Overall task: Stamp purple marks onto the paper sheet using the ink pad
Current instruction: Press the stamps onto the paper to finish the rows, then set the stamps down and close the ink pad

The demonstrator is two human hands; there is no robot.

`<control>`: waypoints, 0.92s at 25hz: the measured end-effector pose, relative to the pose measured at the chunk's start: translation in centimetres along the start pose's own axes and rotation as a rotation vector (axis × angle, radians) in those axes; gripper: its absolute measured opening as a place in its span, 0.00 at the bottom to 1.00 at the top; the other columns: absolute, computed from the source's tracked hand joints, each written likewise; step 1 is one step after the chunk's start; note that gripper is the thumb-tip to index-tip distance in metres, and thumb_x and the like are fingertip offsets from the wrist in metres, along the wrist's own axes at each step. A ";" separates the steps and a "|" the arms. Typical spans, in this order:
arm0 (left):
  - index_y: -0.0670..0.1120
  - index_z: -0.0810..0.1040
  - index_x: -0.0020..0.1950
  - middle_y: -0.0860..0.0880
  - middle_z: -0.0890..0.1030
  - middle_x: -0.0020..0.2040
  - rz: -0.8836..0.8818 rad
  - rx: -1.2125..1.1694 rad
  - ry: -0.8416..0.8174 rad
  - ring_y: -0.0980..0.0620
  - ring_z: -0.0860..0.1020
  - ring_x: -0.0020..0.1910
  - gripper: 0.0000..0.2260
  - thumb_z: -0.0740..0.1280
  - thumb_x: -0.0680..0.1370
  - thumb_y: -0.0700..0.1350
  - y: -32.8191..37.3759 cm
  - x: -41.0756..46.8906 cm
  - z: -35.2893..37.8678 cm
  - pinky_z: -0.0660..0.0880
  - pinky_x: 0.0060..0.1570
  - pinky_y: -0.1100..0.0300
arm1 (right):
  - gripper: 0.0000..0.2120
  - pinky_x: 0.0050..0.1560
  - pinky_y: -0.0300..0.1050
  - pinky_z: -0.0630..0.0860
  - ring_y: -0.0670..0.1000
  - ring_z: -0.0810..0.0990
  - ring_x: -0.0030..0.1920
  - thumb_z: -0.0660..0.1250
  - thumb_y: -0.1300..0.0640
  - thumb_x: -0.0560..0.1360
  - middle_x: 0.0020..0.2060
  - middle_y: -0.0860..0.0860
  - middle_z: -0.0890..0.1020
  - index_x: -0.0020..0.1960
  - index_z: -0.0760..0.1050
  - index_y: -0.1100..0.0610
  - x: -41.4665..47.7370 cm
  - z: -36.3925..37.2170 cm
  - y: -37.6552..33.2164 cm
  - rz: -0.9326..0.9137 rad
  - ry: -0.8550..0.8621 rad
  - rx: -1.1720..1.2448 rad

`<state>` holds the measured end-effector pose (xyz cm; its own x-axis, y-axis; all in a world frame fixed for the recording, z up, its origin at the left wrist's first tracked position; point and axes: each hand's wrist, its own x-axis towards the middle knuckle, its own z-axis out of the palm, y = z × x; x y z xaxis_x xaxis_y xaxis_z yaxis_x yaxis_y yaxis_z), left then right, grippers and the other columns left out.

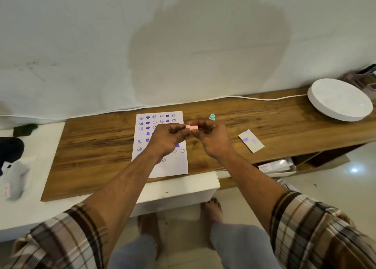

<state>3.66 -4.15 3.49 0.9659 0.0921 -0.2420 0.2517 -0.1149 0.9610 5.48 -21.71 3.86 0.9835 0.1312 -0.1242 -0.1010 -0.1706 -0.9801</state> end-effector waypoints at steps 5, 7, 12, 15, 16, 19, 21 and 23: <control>0.51 0.88 0.56 0.56 0.89 0.45 0.024 0.084 0.044 0.61 0.85 0.41 0.11 0.78 0.74 0.47 -0.5 0.3 1.0 0.76 0.40 0.71 | 0.09 0.58 0.55 0.85 0.53 0.88 0.52 0.75 0.63 0.77 0.50 0.53 0.89 0.58 0.86 0.58 0.4 -0.9 0.9 0.087 -0.026 0.039; 0.51 0.88 0.57 0.56 0.89 0.47 0.062 0.141 0.058 0.61 0.85 0.45 0.12 0.79 0.74 0.48 -0.5 0.5 1.4 0.77 0.45 0.70 | 0.08 0.56 0.53 0.86 0.53 0.89 0.51 0.74 0.62 0.78 0.49 0.54 0.90 0.57 0.86 0.58 0.6 -1.4 1.2 0.163 -0.041 0.125; 0.54 0.87 0.60 0.67 0.86 0.43 0.097 0.252 0.017 0.62 0.84 0.51 0.14 0.78 0.75 0.48 -1.3 1.3 2.6 0.74 0.44 0.76 | 0.05 0.46 0.44 0.86 0.53 0.90 0.49 0.75 0.60 0.78 0.46 0.52 0.90 0.53 0.87 0.56 1.2 -3.0 1.9 0.274 -0.092 0.201; 0.54 0.80 0.71 0.60 0.85 0.59 0.046 0.317 0.011 0.60 0.82 0.59 0.23 0.77 0.76 0.49 -2.7 1.9 3.5 0.75 0.58 0.66 | 0.07 0.40 0.39 0.82 0.51 0.86 0.48 0.78 0.53 0.75 0.47 0.45 0.88 0.53 0.85 0.48 3.5 -4.1 2.4 0.248 0.041 -0.122; 0.52 0.77 0.74 0.55 0.83 0.65 0.028 0.371 0.006 0.55 0.80 0.64 0.26 0.77 0.76 0.50 -3.3 2.1 3.8 0.75 0.64 0.58 | 0.11 0.38 0.38 0.78 0.49 0.83 0.47 0.78 0.52 0.75 0.49 0.44 0.86 0.57 0.84 0.48 4.6 -4.7 2.9 0.224 0.089 -0.307; 0.51 0.74 0.76 0.48 0.80 0.71 0.035 0.572 -0.043 0.46 0.79 0.69 0.30 0.77 0.76 0.51 -4.8 3.1 4.3 0.72 0.62 0.59 | 0.15 0.35 0.39 0.73 0.49 0.79 0.46 0.77 0.59 0.76 0.52 0.48 0.85 0.60 0.81 0.51 8.0 -6.9 4.6 0.142 0.189 -0.769; 0.50 0.73 0.77 0.48 0.78 0.73 0.050 0.698 -0.082 0.44 0.78 0.69 0.31 0.77 0.75 0.52 -5.4 4.0 4.6 0.70 0.59 0.61 | 0.18 0.44 0.46 0.80 0.52 0.81 0.50 0.76 0.63 0.74 0.54 0.52 0.86 0.62 0.81 0.52 9.9 -7.9 5.7 0.116 0.156 -0.972; 0.50 0.71 0.78 0.47 0.76 0.74 0.043 0.795 -0.146 0.44 0.77 0.70 0.34 0.78 0.73 0.53 -6.0 4.9 5.1 0.73 0.62 0.57 | 0.22 0.54 0.52 0.82 0.55 0.82 0.57 0.76 0.65 0.74 0.59 0.54 0.85 0.66 0.80 0.52 11.1 -8.5 6.6 0.092 0.064 -1.167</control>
<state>7.17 -8.06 -4.11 0.9600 -0.0524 -0.2752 0.1291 -0.7890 0.6006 17.04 -29.65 -2.73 0.9888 0.0285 -0.1466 -0.0057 -0.9738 -0.2275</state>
